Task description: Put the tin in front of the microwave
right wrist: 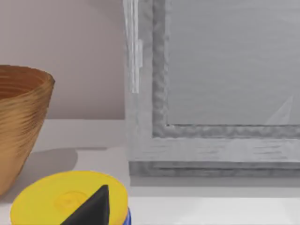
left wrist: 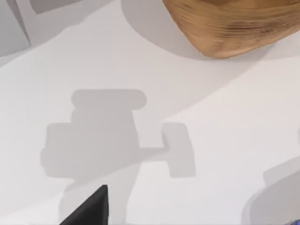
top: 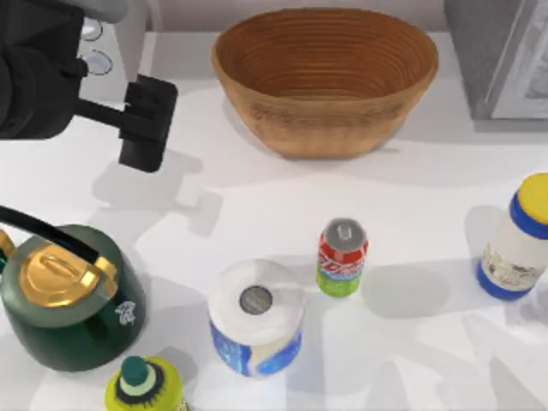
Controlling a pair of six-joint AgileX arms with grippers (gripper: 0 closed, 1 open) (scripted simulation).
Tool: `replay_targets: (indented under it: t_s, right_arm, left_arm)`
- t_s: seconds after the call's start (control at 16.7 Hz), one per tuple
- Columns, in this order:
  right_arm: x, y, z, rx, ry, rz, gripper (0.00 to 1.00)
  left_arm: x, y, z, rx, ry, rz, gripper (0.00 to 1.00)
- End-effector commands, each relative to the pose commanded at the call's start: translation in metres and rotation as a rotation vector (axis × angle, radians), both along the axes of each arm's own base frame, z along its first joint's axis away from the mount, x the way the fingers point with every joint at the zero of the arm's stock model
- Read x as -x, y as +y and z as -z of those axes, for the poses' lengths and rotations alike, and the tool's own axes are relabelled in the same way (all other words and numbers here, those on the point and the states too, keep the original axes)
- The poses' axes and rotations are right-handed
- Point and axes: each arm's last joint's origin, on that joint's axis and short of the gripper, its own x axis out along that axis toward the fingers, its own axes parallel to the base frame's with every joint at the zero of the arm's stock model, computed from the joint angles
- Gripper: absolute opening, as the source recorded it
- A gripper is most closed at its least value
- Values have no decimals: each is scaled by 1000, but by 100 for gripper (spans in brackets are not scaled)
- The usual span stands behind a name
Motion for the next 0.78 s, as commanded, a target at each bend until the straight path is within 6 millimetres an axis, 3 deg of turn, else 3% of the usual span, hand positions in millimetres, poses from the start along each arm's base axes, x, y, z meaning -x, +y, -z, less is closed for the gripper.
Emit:
replay_targets:
  t_s: [0.18, 0.36, 0.6, 0.78]
  right_arm:
    - [0, 0, 0, 0, 0, 0, 100]
    - [0, 0, 0, 0, 0, 0, 100]
    - [0, 0, 0, 0, 0, 0, 100]
    - [0, 0, 0, 0, 0, 0, 100]
  left_arm:
    - [-41, -53, -2, -88, 173, 99, 100]
    - [-71, -112, 15, -190, 330, 191, 100]
    - [-88, -183, 56, -328, 500, 290, 100]
    - [-89, -220, 88, -414, 589, 340, 100]
